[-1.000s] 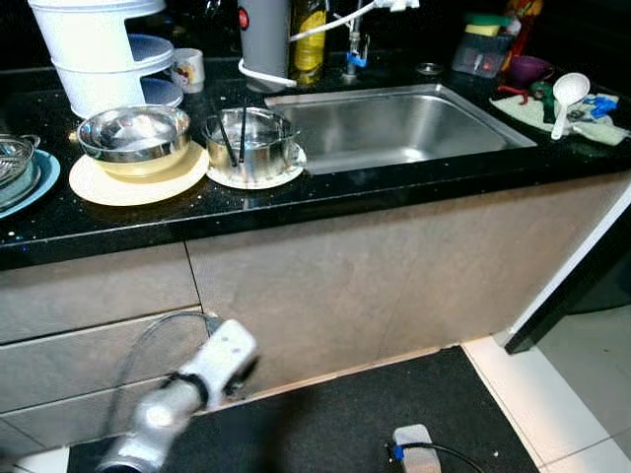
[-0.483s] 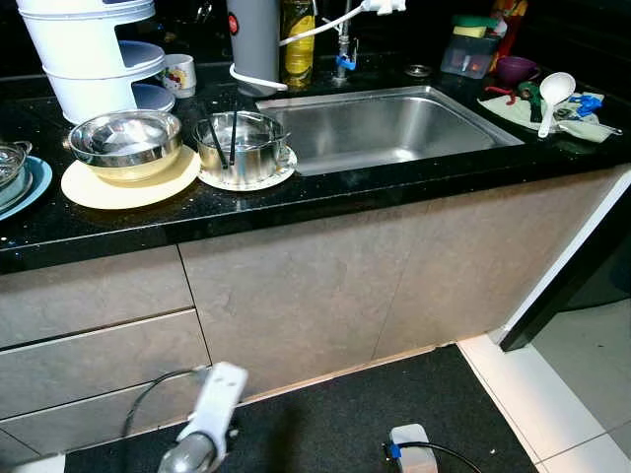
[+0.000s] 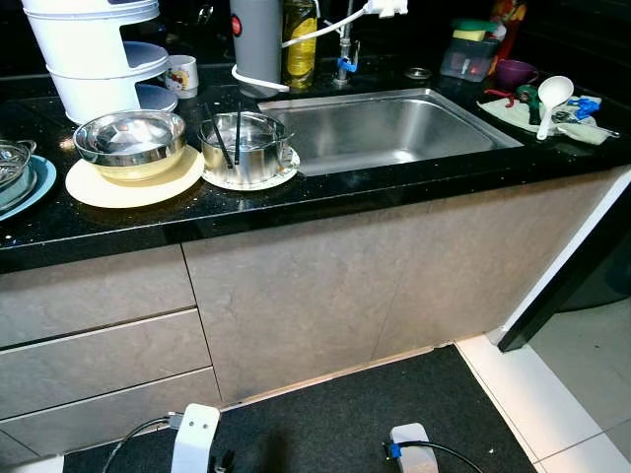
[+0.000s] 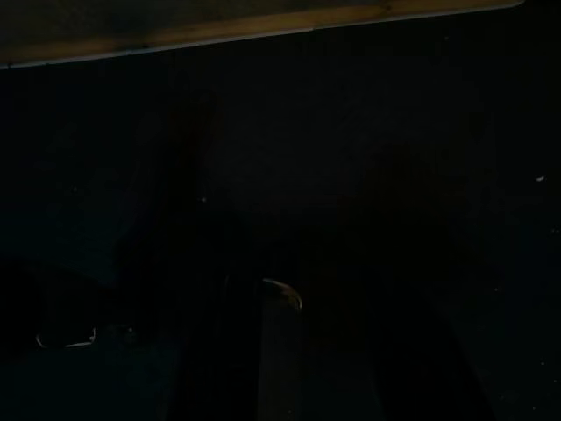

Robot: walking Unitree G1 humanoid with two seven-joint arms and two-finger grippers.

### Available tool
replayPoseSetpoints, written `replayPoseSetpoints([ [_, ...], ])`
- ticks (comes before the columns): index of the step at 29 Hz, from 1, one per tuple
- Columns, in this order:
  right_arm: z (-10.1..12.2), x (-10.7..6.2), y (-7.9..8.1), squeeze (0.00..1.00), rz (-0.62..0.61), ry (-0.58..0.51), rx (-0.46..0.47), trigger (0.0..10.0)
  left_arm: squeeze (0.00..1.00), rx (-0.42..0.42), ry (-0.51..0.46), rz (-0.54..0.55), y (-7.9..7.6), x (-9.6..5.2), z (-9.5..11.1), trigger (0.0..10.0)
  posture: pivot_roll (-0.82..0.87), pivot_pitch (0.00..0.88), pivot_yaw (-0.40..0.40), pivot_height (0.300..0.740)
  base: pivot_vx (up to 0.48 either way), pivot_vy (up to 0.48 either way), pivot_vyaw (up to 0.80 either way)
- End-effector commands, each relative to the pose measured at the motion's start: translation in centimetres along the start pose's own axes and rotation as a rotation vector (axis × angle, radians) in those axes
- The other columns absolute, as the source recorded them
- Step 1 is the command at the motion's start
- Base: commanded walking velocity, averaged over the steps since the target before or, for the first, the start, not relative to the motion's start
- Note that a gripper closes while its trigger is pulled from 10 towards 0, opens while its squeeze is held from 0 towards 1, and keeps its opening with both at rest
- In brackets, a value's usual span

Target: Kitchen organization

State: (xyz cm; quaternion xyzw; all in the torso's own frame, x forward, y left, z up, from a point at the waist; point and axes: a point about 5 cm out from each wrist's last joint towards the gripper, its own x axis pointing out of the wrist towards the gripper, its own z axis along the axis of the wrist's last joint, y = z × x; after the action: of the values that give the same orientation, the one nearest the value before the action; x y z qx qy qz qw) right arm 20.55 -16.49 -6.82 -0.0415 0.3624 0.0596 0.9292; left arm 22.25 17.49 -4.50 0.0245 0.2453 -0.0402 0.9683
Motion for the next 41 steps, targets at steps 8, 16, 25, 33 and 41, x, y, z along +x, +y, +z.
replayPoseSetpoints([
  [8,-1.0,-0.2,0.6,0.0,0.017,0.034,-0.006,10.0,0.0,0.18,0.106,0.182,1.1,-0.7,-1.7,10.0,-0.07,0.146,-0.041,0.74,0.0,0.0,0.0],
  [16,-1.2,-0.3,0.6,0.0,0.021,0.038,-0.015,10.0,0.0,0.003,0.221,0.11,0.7,-0.9,-3.1,10.0,-0.07,0.129,-0.039,0.74,0.0,0.0,0.0],
  [25,-1.3,-0.3,0.5,0.0,0.025,0.053,-0.003,10.0,0.0,0.076,0.177,0.149,1.0,-0.5,-2.2,10.0,-0.07,0.131,-0.044,0.74,0.0,0.0,0.0],
  [33,-2.0,-0.6,0.4,0.0,0.024,0.079,-0.014,10.0,0.0,0.047,0.202,0.112,0.7,-0.9,-2.9,10.0,-0.07,0.127,-0.045,0.74,0.0,0.0,0.0],
  [41,-1.3,-0.4,0.0,0.0,0.007,0.044,-0.022,10.0,0.0,0.049,0.172,0.158,1.0,-1.0,-2.7,10.0,-0.06,0.127,-0.047,0.74,0.0,0.0,0.0],
])
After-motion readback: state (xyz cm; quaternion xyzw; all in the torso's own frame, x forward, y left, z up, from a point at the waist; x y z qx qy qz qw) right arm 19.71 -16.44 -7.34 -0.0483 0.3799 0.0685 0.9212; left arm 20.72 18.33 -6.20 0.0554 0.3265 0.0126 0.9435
